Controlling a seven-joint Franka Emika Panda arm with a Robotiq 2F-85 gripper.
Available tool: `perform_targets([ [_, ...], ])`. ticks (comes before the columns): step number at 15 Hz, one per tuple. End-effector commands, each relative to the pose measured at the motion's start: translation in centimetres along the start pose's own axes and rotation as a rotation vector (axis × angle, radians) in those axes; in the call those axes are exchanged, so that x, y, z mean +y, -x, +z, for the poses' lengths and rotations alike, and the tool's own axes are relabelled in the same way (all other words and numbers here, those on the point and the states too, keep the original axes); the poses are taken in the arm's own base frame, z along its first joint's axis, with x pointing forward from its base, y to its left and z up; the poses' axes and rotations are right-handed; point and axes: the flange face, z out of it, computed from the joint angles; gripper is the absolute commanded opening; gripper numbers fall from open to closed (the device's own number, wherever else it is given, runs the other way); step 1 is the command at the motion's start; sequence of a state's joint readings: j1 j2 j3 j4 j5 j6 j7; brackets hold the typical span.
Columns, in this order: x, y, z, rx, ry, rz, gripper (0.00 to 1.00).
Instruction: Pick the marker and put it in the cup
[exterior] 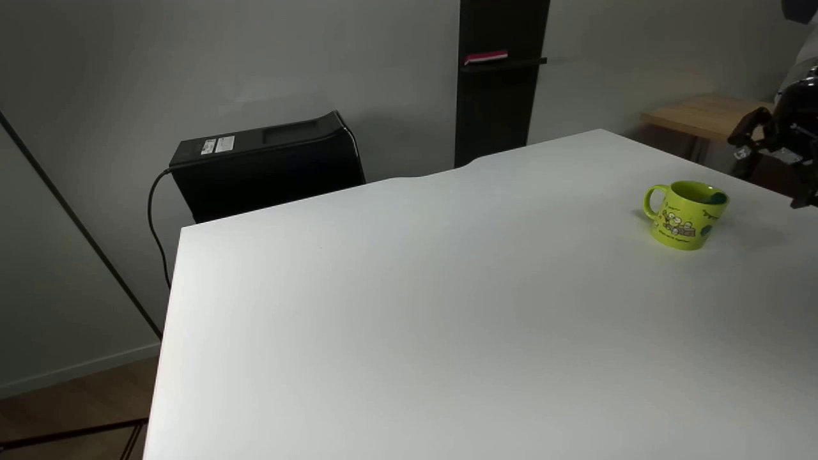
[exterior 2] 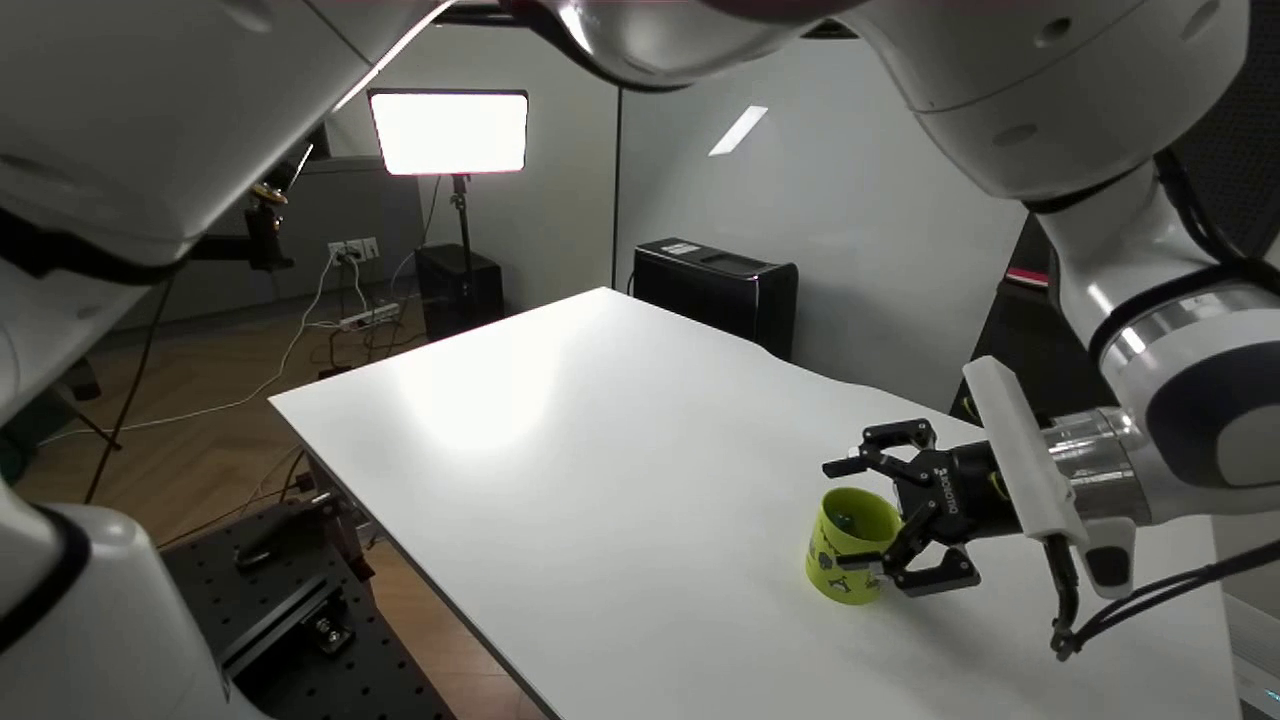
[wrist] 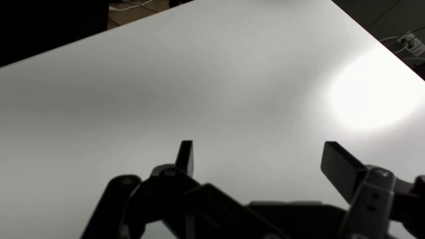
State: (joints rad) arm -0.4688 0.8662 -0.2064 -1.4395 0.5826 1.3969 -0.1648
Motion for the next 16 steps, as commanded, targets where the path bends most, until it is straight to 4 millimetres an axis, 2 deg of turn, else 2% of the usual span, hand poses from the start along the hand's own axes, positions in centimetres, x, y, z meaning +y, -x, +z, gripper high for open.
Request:
perform_targets([
  [1, -4.3, 4.8, -0.2, 0.057, 0.181, -0.078, 1.0],
  [6, -9.3, 10.9, 2.6, 0.132, 0.448, -0.217, 1.0],
  [10, -12.2, 14.8, 7.0, 0.215, 0.643, -0.345, 1.0],
  [14, -13.3, 18.2, 12.2, 0.336, 0.801, -0.491, 1.0],
  [15, -13.7, 15.3, 10.3, 0.272, 0.752, -0.454, 1.0],
  [16, -13.8, 16.0, 11.4, 0.276, 0.763, -0.472, 1.0],
])
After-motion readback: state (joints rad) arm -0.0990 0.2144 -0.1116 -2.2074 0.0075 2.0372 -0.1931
